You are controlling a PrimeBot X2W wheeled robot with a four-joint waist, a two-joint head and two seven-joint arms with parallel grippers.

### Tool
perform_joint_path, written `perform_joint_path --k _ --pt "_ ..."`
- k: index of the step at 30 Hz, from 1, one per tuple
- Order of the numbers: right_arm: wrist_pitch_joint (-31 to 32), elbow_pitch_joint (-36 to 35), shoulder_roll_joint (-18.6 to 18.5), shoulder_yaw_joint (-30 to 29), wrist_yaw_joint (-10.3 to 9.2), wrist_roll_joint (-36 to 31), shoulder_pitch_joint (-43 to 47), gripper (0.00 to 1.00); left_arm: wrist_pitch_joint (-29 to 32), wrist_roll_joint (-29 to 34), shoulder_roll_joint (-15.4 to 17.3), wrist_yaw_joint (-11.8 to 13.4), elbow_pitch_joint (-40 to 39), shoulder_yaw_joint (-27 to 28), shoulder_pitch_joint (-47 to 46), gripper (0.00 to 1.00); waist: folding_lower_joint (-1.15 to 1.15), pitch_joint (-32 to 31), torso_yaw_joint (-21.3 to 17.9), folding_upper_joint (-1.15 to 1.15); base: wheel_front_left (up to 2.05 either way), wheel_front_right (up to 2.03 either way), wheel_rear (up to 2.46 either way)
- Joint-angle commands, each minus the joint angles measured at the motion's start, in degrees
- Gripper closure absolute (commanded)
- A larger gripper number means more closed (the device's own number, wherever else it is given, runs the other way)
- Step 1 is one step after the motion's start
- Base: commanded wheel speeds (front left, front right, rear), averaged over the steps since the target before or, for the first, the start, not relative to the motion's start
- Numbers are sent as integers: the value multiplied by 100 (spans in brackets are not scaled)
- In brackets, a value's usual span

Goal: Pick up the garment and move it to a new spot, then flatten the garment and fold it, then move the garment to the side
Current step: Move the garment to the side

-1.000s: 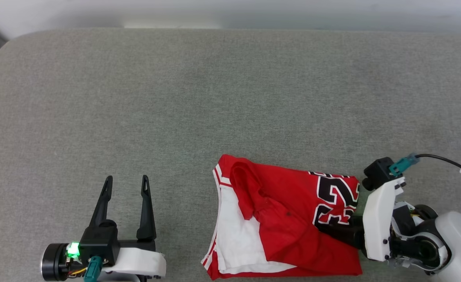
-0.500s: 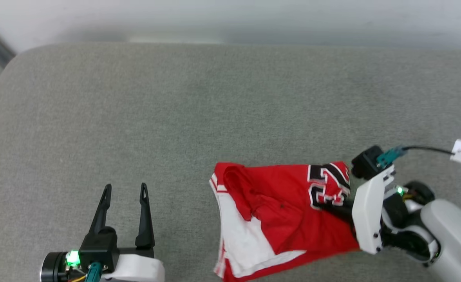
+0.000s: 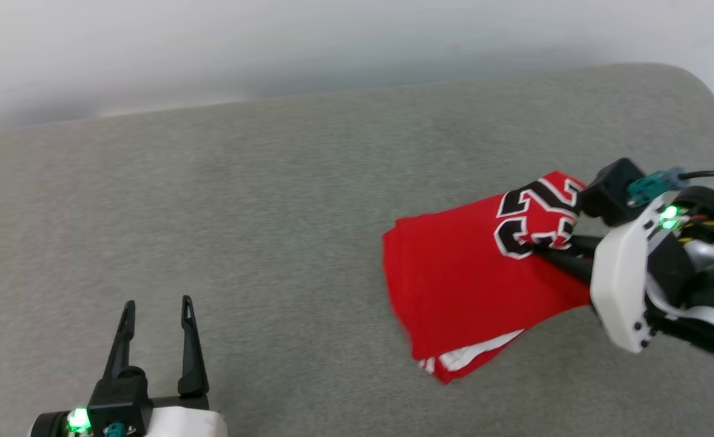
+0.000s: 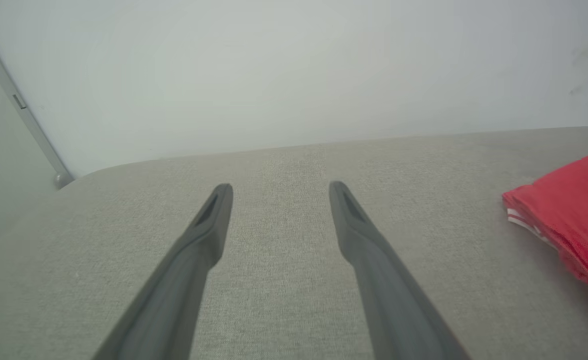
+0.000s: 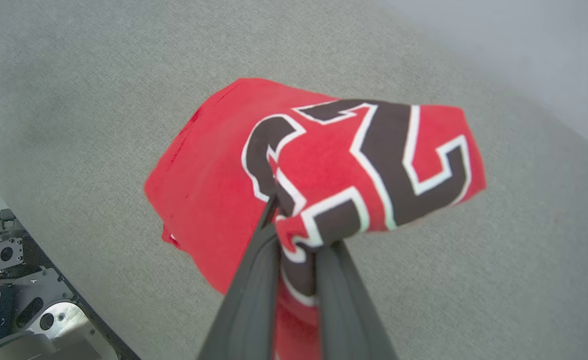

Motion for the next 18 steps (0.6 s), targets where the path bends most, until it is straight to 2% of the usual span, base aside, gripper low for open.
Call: perform_joint_path --k 1,6,9,12,18 --pt "-11 -47 -103 -43 -5 -76 -129 100 -12 11 26 3 -54 41 10 0 0 172 -400 0 0 0 0" --pt "-158 113 -392 -209 -6 -320 -304 100 -11 44 79 -35 -157 148 -141 0 0 586 -860 0 0 0 0" --pt "-198 413 -533 -328 -5 -404 -394 100 -12 77 150 -105 -168 137 -304 0 0 854 -994 0 0 0 0" --pt "-235 810 -762 -367 -7 -698 -635 100 -12 129 256 -179 -168 115 -490 0 0 1119 -1072 0 0 0 0" --pt "-373 1838 -899 -700 -6 -964 -1040 100 -12 189 444 -224 -263 91 -802 0 0 1605 -1095 0 0 0 0"
